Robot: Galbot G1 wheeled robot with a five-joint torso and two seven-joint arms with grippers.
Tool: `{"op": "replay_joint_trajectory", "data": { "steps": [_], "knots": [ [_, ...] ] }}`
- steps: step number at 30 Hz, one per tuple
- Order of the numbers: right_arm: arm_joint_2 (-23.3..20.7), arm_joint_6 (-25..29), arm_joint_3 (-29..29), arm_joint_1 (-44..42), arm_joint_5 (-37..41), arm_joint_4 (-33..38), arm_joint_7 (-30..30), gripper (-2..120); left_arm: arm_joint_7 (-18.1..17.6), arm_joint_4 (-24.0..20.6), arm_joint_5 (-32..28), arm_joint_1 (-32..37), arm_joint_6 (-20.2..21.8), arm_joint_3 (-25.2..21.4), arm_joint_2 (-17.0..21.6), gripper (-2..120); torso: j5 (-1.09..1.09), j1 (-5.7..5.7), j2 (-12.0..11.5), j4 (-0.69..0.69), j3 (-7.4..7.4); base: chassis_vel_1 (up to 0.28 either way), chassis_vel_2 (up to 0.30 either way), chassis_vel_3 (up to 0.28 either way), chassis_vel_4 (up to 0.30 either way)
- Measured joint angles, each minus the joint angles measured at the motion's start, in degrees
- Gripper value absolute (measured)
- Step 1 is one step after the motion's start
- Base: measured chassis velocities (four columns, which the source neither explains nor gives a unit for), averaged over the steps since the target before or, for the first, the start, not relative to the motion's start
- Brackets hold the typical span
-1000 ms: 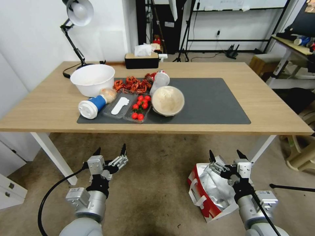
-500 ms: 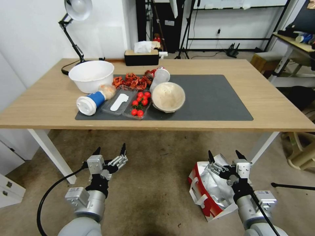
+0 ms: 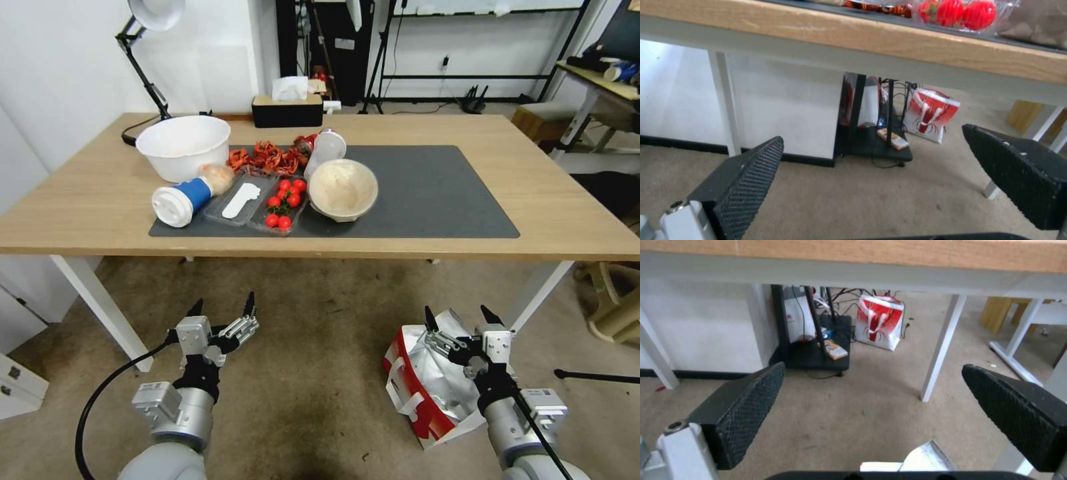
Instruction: Pick up the food delivery bag from the floor and place it on the table.
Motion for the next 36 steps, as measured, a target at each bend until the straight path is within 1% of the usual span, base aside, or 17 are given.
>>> {"op": "replay_joint_trajectory", "data": {
  "steps": [10,12,14,19,24,27,36],
  "knots": [
    [0.0,-0.3,-0.1,-0.2,0.4,0.3,-0.1,100,0.2,0.1,0.6,0.4,-0.7,-0.2,-0.2,100,0.0,-1.01,-2.6,0.0,-1.55,0.0,0.0,0.0,0.0],
    [0.0,-0.3,0.0,-0.2,0.4,0.3,-0.1,100,0.2,0.2,0.6,0.4,-0.7,-0.2,-0.2,100,0.0,-1.06,-2.7,0.0,-1.62,0.0,0.0,0.0,0.0],
    [0.0,-0.3,0.0,-0.2,0.5,0.3,-0.2,100,0.4,0.3,0.8,0.5,-0.9,-0.1,-0.3,100,0.0,-1.44,-3.5,0.0,-2.09,0.0,0.0,0.0,0.0],
    [0.0,-0.3,0.1,-0.3,0.6,0.3,-0.4,100,0.6,0.6,0.8,0.5,-1.1,-0.2,-0.3,100,0.0,-1.92,-4.8,0.0,-2.88,0.0,0.0,0.0,0.0],
    [0.0,-0.5,0.3,-0.2,0.7,0.3,-0.7,100,0.9,0.7,0.8,0.5,-1.2,-0.1,-0.3,100,0.0,-2.29,-5.7,0.0,-3.45,0.0,0.0,0.0,0.0],
    [0.0,-0.7,0.6,0.0,1.2,0.3,-1.1,100,1.0,0.9,0.9,0.5,-1.2,-0.1,-0.4,100,0.0,-2.66,-6.8,0.0,-4.15,0.0,0.0,0.0,0.0],
    [0.0,-1.0,1.7,0.5,2.2,0.2,-1.7,100,1.0,1.1,1.0,0.4,-1.2,-0.1,-0.4,100,0.0,-3.33,-8.6,0.0,-5.25,0.0,0.0,0.0,0.0]
  ]
}}
